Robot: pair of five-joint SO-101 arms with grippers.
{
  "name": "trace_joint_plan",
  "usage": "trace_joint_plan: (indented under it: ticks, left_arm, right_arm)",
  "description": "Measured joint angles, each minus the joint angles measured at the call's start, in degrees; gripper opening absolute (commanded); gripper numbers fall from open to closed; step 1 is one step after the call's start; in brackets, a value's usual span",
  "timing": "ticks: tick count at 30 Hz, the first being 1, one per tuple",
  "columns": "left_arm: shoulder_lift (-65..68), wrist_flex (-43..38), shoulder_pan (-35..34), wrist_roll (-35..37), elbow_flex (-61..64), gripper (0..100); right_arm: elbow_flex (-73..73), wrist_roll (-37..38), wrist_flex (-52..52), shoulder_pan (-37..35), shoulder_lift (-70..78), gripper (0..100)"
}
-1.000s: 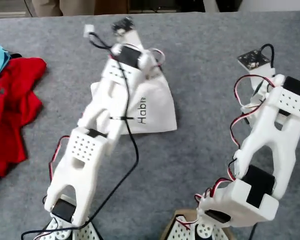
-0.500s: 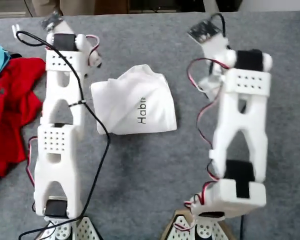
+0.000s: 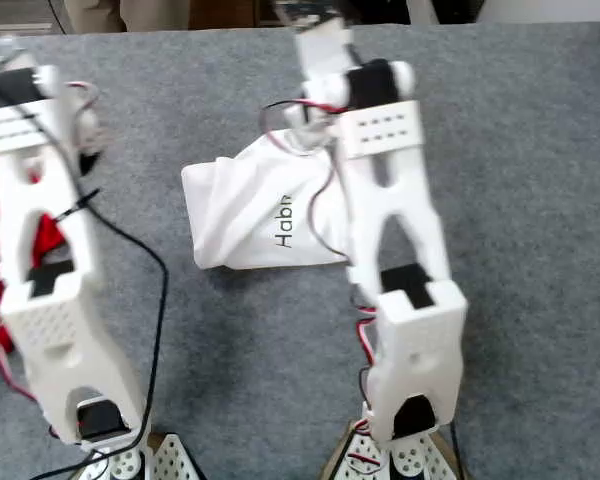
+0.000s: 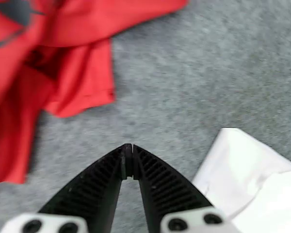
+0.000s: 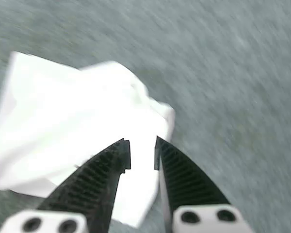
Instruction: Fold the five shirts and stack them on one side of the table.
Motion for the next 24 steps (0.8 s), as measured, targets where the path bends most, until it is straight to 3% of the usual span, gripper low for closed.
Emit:
trace_joint_plan:
  ticks: [10,16,21,24]
  left_arm:
    - [-29.9,0.0,-12.0,-18.5,33.8,2]
    - [-44.5,0.0,-15.3,-25.4,50.4,2]
    - [-53.5,0.0,-15.7,-29.7,59.1,2]
    - [-57.5,0.0,-15.7,-31.2,62.7,2]
  right_arm:
    - [-10.5,-11.4,4.9,-10.2,10.5,6.6]
    - [-10.6,-21.4,6.8,-12.4,14.3,6.9]
    - [-10.7,-27.1,4.1,-14.2,15.3,16.4]
    - [-10.7,-28.0,2.4,-14.8,17.1,16.8]
